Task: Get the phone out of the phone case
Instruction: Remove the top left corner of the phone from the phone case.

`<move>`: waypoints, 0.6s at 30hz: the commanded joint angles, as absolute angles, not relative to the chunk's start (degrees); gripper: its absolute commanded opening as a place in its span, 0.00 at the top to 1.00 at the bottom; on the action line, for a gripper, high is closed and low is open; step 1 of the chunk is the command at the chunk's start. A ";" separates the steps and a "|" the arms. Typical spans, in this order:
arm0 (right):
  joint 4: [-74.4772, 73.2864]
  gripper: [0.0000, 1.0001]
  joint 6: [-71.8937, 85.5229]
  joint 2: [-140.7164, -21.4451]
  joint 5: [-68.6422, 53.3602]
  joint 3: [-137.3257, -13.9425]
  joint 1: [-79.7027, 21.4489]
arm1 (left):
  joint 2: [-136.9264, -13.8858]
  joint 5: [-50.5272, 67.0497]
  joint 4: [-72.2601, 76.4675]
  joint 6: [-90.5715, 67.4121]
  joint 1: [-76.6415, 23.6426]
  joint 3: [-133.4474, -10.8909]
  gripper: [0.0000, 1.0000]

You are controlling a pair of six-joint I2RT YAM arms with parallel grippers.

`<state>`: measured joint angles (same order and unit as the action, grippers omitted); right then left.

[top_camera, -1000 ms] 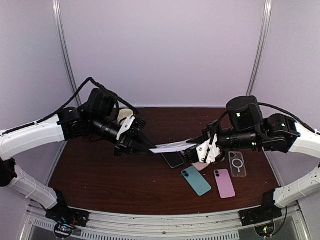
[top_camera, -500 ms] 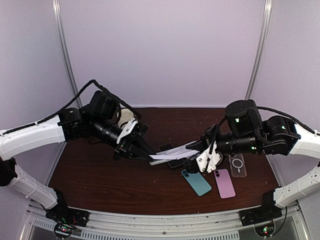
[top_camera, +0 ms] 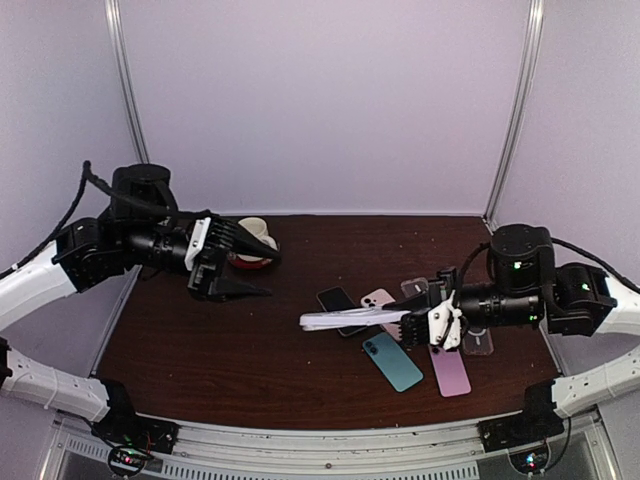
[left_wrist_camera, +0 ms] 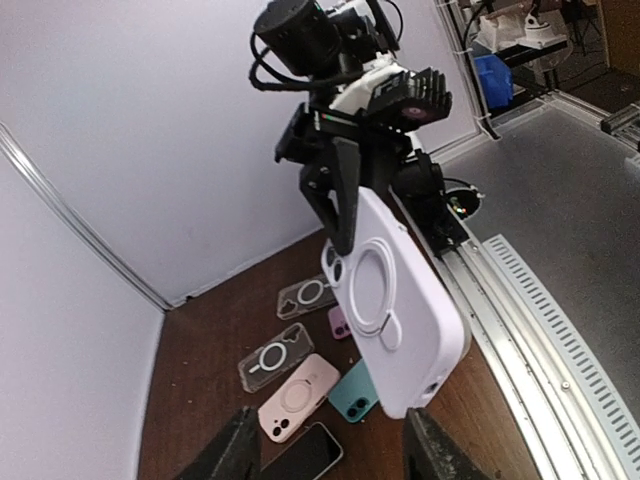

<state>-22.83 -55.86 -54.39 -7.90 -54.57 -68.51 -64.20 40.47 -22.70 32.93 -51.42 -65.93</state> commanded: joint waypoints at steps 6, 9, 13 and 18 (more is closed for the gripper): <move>-9.73 1.00 -37.99 -47.89 -16.45 -53.59 -68.84 | -61.40 41.90 -17.27 33.29 -50.25 -64.86 0.51; -6.36 1.00 -33.71 -47.31 -19.42 -52.66 -68.82 | -62.36 46.59 -17.58 32.22 -50.27 -65.68 0.52; -2.82 1.00 -30.65 -47.36 -21.15 -51.36 -68.69 | -62.82 50.50 -16.95 31.36 -50.54 -65.66 0.55; -2.05 1.00 -28.17 -49.30 -23.77 -52.19 -68.04 | -63.52 52.65 -16.90 31.01 -51.94 -65.74 0.60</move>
<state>-9.39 -32.67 -48.71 -19.99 -51.29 -68.42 -63.11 48.14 -19.40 32.08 -50.94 -65.30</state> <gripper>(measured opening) 0.098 0.425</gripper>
